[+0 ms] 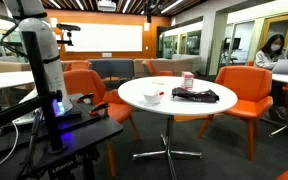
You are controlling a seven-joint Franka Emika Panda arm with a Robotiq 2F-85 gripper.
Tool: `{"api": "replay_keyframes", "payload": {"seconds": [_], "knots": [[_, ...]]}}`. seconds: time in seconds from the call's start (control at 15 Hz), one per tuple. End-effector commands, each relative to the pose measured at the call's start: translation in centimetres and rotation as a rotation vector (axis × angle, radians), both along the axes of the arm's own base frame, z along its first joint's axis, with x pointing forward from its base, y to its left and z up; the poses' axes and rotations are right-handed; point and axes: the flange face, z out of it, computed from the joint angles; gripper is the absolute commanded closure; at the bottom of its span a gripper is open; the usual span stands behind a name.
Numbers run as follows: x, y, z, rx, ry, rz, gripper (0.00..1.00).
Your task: Remove the marker from the bowl and put it on the table
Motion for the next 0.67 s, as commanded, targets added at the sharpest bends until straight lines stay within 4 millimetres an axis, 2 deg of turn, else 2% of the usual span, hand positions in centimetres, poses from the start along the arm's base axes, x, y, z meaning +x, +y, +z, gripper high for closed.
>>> {"api": "replay_keyframes", "payload": {"seconds": [0.0, 0.2, 0.4, 0.6], "knots": [[0.0, 0.0, 0.1, 0.0, 0.001, 0.0, 0.0], [0.0, 0.0, 0.1, 0.0, 0.001, 0.0, 0.0], [1.0, -0.5, -1.1, 0.041, -0.082, -0.144, 0.0], [2.8, -1.5, -4.4, 0.063, -0.141, -0.297, 0.0]]}}
